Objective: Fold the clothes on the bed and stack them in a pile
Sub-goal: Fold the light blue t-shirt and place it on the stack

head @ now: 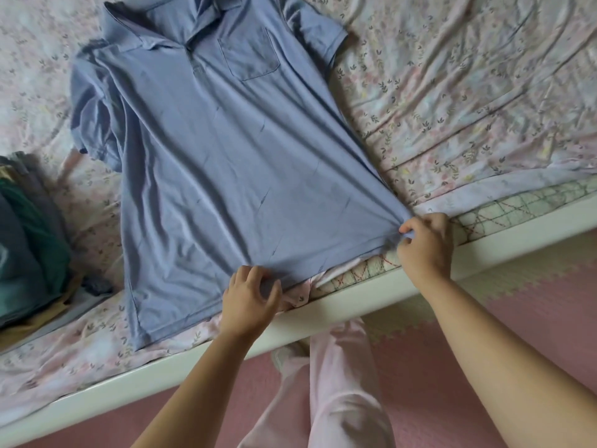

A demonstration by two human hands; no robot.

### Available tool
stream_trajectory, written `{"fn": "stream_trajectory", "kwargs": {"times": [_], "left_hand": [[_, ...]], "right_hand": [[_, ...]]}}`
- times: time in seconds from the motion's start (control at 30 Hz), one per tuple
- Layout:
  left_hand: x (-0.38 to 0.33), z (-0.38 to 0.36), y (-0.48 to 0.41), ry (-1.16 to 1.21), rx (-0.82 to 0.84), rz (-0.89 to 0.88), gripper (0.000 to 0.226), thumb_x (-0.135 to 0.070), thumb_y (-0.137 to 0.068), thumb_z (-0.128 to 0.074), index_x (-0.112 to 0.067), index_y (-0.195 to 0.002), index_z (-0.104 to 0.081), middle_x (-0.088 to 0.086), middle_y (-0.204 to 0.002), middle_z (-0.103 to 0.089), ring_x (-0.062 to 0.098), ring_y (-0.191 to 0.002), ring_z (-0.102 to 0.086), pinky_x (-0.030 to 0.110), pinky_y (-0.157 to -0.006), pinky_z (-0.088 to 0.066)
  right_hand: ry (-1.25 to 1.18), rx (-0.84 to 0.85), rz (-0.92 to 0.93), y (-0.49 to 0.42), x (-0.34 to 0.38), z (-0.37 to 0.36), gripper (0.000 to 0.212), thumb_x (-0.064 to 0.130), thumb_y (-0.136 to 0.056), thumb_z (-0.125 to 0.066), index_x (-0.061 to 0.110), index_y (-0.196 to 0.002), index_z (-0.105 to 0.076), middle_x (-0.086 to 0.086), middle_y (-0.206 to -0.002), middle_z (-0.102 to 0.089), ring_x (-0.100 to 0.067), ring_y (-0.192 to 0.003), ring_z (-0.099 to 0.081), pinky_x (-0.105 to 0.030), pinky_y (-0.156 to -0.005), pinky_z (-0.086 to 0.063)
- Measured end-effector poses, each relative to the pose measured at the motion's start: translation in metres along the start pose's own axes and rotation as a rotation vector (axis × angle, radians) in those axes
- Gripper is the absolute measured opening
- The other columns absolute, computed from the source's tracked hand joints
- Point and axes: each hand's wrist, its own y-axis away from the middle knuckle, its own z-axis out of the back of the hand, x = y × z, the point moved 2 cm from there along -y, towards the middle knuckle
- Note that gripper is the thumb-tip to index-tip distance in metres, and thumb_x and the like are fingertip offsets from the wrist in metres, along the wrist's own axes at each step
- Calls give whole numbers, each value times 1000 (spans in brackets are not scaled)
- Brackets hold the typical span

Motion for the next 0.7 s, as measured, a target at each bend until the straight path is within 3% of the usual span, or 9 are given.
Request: {"fn": "stream_trajectory", "kwargs": {"times": [0.1, 0.23, 0.33, 0.5, 0.7], "left_hand": [[-7, 13, -12, 98, -35, 115, 14, -18, -86, -55, -11, -96, -62, 6, -100, -58, 27, -98, -54, 35, -83, -42], [-23, 38, -44, 123, -92, 138, 20, -12, -88, -53, -9, -105, -61, 9, -106, -58, 28, -102, -55, 32, -79, -40], [-40, 65, -78, 144, -130, 136, 22, -11, -87, -53, -8, -107, -60, 9, -108, -59, 27, -104, -56, 33, -84, -41], [-67, 105, -134, 169, -164, 106, 22, -12, -89, -50, -7, -109, -59, 7, -110, -59, 25, -106, -54, 34, -87, -43], [-93, 110, -210, 122, -126, 31, 26, -16, -91, -49, -10, -115, -57, 5, -114, -58, 23, -107, -52, 27, -85, -37]], "right_hand": [[-2, 0, 131, 4, 21, 2, 21, -11, -69, -53, 0, -84, -63, -21, -107, -49, -39, -99, -47, -41, -79, -41], [-153, 175, 219, -22, 65, 1, 20, -11, -76, -47, -2, -88, -60, -17, -102, -53, -34, -86, -54, -36, -70, -42], [-347, 227, 172, -58, 101, 0, 22, -13, -77, -48, -3, -91, -62, -18, -97, -60, -31, -86, -57, -32, -75, -43], [-419, 314, 75, -121, 152, 16, 21, 3, -88, -49, 4, -107, -58, -7, -95, -57, -20, -85, -52, -26, -72, -38], [-523, 209, -2, -208, 188, 16, 23, 13, -91, -52, 3, -111, -54, -10, -102, -59, -17, -88, -52, -24, -74, -37]]}}
